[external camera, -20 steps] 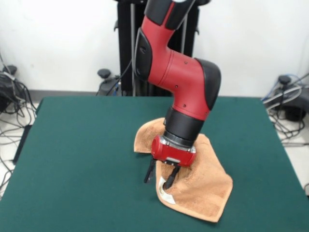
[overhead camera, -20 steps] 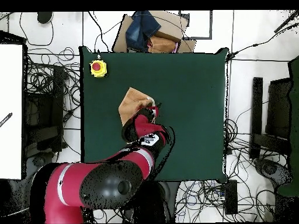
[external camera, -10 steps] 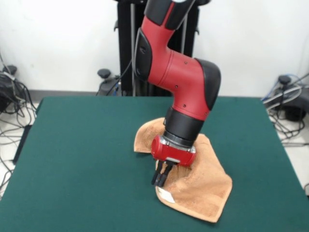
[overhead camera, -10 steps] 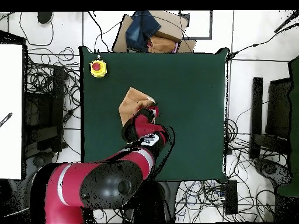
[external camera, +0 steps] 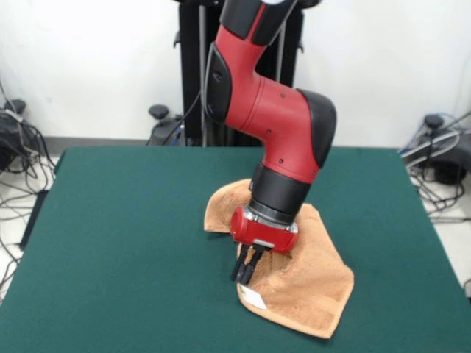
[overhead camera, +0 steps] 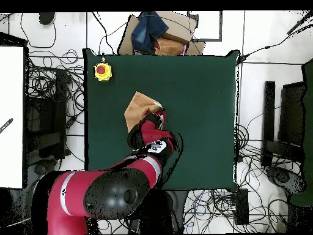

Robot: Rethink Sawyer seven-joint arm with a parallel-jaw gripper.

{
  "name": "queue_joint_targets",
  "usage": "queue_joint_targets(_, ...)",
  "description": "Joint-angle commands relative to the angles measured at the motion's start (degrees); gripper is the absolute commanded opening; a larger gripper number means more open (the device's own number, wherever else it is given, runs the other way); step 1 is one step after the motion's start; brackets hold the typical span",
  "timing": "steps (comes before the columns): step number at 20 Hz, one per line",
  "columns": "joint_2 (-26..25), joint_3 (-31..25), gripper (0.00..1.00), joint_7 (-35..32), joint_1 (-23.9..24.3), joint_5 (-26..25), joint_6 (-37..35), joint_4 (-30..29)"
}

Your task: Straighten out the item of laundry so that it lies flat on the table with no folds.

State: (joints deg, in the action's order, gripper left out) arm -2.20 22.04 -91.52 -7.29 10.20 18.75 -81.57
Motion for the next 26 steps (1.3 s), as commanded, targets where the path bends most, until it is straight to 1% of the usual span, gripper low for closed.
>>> queue_joint_targets(1,0.1,-5.7,0.00,-9.4,2.7,-2.2,-0.2,1.2)
queue_joint_targets(5,2.4,-7.5,0.00,-6.2,6.3,-8.0,-3.6,2.6)
queue_joint_targets(8,4.7,-11.0,0.00,-3.6,11.6,-15.2,-6.3,3.3)
queue_joint_targets(9,5.6,-12.1,0.00,-2.5,13.0,-17.1,-8.1,3.6)
queue_joint_targets(11,7.6,-14.0,0.00,-1.1,14.8,-18.8,-12.7,3.5)
queue_joint_targets(14,9.2,-14.7,0.00,-1.3,15.0,-18.9,-17.3,3.1)
queue_joint_targets(17,9.5,-14.7,0.00,-1.9,14.6,-19.0,-19.2,3.7)
queue_joint_targets(18,9.3,-14.6,0.00,-2.6,14.4,-18.8,-19.0,3.8)
queue_joint_targets(22,6.7,-12.4,0.00,-6.9,12.1,-16.6,-14.4,3.8)
queue_joint_targets(24,6.0,-10.0,0.00,-7.4,9.7,-16.0,-13.2,4.0)
queue_joint_targets(26,5.6,-7.6,0.00,-8.6,7.4,-14.2,-13.3,3.8)
